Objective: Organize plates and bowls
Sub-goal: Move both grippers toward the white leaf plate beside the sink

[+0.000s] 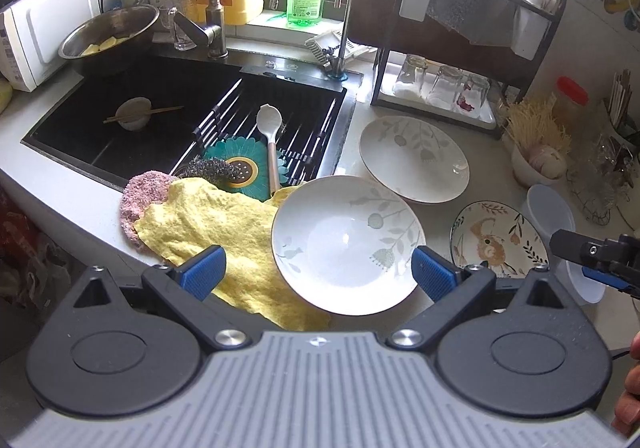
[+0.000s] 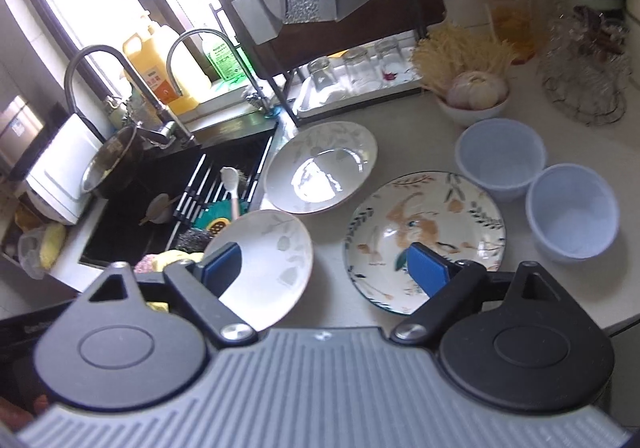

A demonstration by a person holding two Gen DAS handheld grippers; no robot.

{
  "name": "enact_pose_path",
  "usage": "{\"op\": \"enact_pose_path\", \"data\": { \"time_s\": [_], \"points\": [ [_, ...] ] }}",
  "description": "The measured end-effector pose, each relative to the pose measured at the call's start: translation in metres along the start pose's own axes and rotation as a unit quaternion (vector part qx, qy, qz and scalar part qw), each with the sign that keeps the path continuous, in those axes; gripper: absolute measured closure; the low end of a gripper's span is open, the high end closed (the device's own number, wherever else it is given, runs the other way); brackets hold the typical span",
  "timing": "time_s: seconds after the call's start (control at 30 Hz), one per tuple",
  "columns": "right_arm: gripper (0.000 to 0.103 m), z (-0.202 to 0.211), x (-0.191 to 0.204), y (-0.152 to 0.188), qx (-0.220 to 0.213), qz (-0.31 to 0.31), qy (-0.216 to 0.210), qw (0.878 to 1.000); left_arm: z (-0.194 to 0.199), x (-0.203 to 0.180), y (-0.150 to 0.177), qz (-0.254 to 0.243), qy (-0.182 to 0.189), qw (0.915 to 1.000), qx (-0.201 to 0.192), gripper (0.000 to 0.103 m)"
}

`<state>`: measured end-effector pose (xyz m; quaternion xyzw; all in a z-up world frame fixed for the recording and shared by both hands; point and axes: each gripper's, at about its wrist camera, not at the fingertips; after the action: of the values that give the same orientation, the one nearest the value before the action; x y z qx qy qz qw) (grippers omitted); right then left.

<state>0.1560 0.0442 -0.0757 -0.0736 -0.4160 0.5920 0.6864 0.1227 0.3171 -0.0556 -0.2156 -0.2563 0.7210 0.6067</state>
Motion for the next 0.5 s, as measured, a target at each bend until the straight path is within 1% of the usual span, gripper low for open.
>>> {"op": "enact_pose_path", "data": {
  "time_s": [0.1,0.3,0.4,0.43,0.5],
  "points": [
    [0.02,-0.019,0.006,0.001,0.013,0.006,0.003,1.0,-0.024,0.009,-0.008,0.003,0.007,0.9998,0.017,0.002],
    [0.022,-0.054,0.014,0.008,0.063,-0.009,-0.017,0.998,-0.069,0.024,-0.016,0.0,0.021,0.9989,0.041,0.002],
    [0.028,-0.073,0.014,0.013,0.087,-0.027,-0.023,0.996,-0.088,0.03,-0.018,-0.011,0.025,0.9984,0.05,0.002],
    [0.033,-0.078,0.014,0.014,0.094,-0.035,-0.02,0.995,-0.093,0.032,-0.019,-0.013,0.026,0.9981,0.053,0.003],
    [0.038,-0.089,0.014,0.017,0.105,-0.053,-0.01,0.993,-0.104,0.036,-0.02,-0.017,0.032,0.9976,0.059,0.003]
  ]
}}
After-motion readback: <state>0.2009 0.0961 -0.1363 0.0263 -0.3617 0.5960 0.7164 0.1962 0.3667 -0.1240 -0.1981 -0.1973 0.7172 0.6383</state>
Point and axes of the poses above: each gripper's, at about its wrist camera, not at the fingertips, and z roughly against the way its jaws point, x to its left, y to its underside, and after that the axes turned 9 degrees about -z, right-handed
